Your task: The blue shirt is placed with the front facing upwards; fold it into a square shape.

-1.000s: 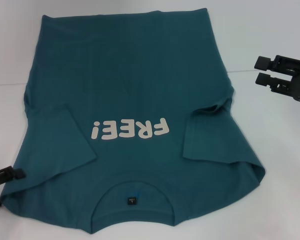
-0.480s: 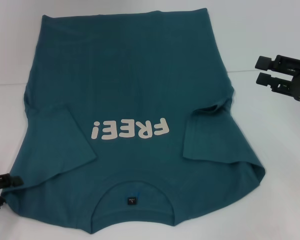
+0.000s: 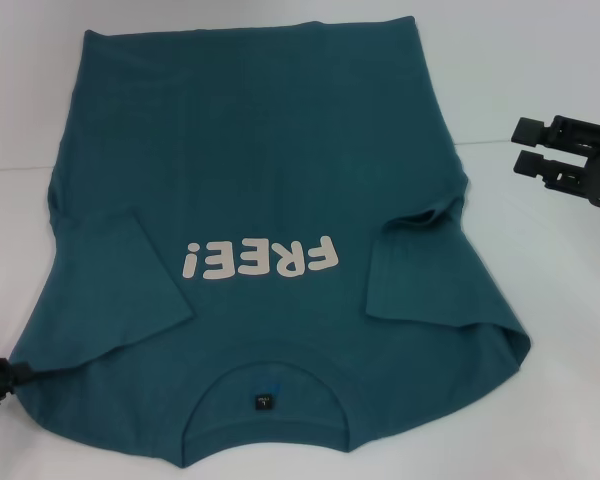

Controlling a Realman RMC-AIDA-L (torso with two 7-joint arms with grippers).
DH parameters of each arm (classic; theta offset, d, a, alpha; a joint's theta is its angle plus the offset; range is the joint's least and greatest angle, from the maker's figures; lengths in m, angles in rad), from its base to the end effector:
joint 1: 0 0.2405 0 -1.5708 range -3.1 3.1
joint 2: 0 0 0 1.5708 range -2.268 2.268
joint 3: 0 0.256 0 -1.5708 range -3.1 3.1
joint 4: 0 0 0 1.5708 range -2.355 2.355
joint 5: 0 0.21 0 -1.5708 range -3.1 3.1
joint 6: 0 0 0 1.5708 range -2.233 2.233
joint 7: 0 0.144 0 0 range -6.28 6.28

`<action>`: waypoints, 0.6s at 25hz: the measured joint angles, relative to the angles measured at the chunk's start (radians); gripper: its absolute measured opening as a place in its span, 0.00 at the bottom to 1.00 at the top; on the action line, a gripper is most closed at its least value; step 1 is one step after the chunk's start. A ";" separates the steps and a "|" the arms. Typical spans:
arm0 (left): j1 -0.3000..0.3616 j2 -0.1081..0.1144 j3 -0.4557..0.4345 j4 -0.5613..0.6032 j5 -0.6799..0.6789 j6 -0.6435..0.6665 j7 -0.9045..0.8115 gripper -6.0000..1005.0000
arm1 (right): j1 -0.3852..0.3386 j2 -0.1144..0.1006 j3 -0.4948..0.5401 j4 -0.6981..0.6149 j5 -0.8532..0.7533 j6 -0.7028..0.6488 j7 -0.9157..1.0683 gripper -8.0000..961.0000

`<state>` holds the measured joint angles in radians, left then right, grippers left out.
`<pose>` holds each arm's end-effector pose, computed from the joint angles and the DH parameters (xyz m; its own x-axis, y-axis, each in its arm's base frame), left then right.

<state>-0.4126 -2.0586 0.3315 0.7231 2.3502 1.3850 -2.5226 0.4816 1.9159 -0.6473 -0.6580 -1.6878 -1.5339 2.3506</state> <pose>-0.3743 0.2969 0.0461 -0.3049 0.7702 0.5602 0.9523 0.2529 0.1707 0.2808 0.3559 0.1006 -0.0307 -0.7418 -0.6700 -0.8876 -0.2879 0.3594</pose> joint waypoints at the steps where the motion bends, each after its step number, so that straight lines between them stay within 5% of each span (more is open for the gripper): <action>1: 0.000 0.000 -0.001 -0.001 -0.001 -0.001 0.005 0.23 | -0.002 0.000 0.000 0.000 0.000 0.000 0.000 0.71; 6: -0.012 0.022 -0.063 -0.077 -0.047 0.056 0.087 0.04 | -0.010 -0.004 0.004 0.000 0.001 -0.002 -0.001 0.71; 15: -0.040 0.041 -0.122 -0.126 -0.055 0.122 0.149 0.01 | -0.023 -0.037 0.009 -0.009 -0.104 0.008 -0.047 0.71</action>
<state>-0.4526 -2.0176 0.2095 0.5967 2.2948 1.5073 -2.3734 0.4584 1.8793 -0.6385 -0.6671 -1.7920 -1.5261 2.3034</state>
